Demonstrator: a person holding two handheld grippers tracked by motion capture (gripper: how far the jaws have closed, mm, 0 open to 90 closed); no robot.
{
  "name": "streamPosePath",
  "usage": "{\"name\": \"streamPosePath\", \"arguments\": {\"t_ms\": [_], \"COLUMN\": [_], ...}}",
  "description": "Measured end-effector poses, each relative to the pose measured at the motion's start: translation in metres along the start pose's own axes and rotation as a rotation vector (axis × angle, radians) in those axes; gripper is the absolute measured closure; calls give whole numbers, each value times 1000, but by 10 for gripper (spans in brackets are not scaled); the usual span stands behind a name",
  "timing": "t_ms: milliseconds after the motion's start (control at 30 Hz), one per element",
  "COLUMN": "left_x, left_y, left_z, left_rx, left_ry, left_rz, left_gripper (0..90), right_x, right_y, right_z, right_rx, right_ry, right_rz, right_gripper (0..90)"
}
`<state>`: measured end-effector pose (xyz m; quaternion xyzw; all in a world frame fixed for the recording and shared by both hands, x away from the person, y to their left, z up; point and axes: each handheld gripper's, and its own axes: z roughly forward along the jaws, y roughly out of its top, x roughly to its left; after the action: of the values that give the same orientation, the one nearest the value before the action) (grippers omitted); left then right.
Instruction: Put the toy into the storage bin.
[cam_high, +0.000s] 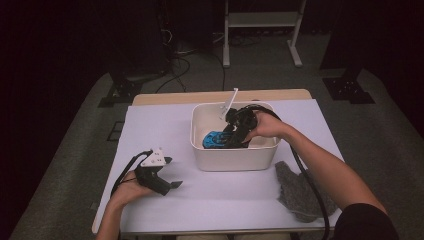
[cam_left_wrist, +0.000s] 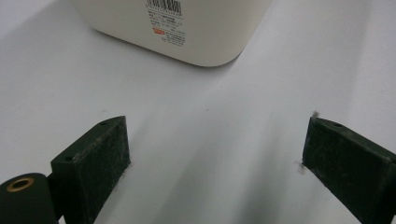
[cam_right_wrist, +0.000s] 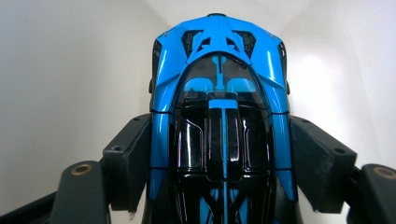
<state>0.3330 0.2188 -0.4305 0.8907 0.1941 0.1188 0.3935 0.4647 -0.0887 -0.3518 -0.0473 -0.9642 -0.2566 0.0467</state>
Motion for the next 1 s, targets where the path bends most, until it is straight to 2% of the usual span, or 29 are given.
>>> {"name": "streamPosePath", "arguments": {"t_ms": [433, 1000], "left_x": [1, 0], "left_y": [0, 0], "left_z": [-2, -1], "left_rx": [-2, -1], "left_ry": [-1, -4], "left_rz": [2, 2], "left_gripper": [70, 70], "right_x": [-1, -1], "right_y": [5, 4], "right_z": [15, 20], "right_rx": [26, 63], "right_ry": [17, 32], "right_rz": [4, 17], "right_gripper": [273, 272]}}
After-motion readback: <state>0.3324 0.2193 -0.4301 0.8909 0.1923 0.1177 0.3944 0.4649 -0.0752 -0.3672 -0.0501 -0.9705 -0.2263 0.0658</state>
